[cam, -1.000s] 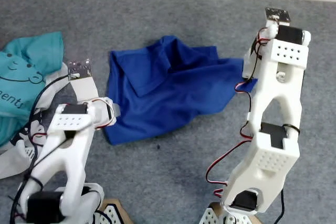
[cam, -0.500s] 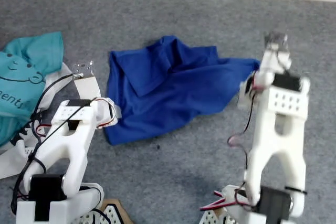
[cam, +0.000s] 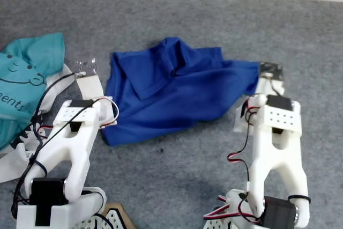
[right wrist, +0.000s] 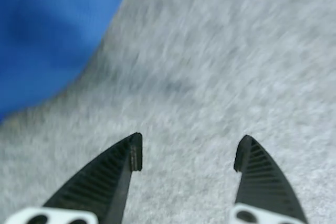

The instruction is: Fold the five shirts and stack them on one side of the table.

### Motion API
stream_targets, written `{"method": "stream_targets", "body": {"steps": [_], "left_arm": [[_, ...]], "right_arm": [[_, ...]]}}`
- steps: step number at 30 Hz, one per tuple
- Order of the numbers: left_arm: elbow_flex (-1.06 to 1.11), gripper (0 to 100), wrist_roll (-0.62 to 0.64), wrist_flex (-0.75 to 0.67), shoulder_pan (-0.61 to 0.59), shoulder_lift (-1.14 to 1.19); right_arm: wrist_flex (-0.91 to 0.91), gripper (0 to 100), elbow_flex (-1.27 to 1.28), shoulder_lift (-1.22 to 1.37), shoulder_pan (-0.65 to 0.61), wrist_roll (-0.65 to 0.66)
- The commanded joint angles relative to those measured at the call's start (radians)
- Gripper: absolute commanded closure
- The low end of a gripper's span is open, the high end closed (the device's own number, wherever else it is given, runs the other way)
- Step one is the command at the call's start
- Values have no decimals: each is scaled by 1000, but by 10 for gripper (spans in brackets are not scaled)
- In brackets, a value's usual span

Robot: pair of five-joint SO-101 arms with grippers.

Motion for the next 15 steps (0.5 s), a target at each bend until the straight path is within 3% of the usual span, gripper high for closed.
{"method": "stream_targets", "body": {"steps": [1, 8, 11, 15], "left_arm": [[-82, 993, 5, -9, 36, -7], [-251, 993, 60, -9, 44, -1], [-309, 993, 149, -9, 39, -1], [-341, 993, 160, -9, 35, -1]], "right_arm": [[12, 714, 27, -41, -71, 44], [51, 714, 65, -31, -199, 43], [-44, 714, 65, -28, -239, 29], [-232, 714, 56, 36, -243, -28]]}}
